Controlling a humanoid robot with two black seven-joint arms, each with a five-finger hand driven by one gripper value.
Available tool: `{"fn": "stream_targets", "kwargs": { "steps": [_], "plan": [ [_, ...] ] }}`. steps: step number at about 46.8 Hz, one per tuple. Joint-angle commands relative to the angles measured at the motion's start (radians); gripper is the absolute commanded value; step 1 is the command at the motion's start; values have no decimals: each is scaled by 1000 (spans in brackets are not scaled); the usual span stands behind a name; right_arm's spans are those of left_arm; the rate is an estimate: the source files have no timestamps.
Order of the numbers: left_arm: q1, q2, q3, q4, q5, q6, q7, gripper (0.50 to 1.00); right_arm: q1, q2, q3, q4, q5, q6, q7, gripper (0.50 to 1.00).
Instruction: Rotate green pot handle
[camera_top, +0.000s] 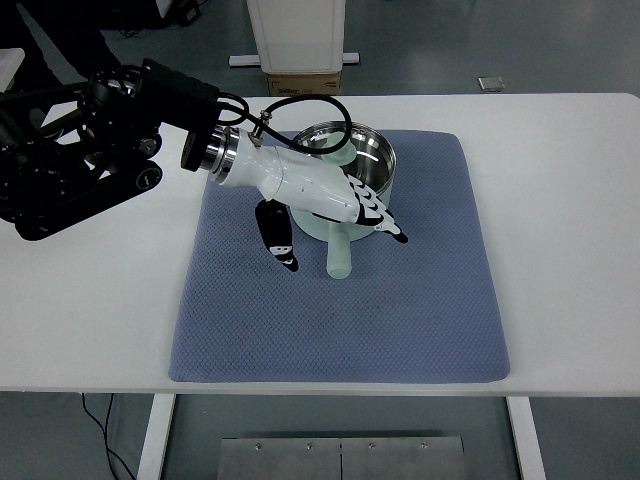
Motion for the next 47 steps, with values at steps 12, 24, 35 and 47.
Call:
{"fn": "stream_targets", "kwargs": {
  "steps": [12,24,35,47],
  "plan": [
    [3,-71,33,37,5,3,0,1000,0,0,0,3,-1,0,0,1000],
    [9,-125,67,114,8,3,0,1000,0,0,0,-1,-1,0,0,1000],
    [8,-150,90,115,82,3,0,1000,0,0,0,-1,1,0,0,1000],
    [9,-159,90,135,155,8,0,1000,0,0,0,3,-1,0,0,1000]
  ]
}}
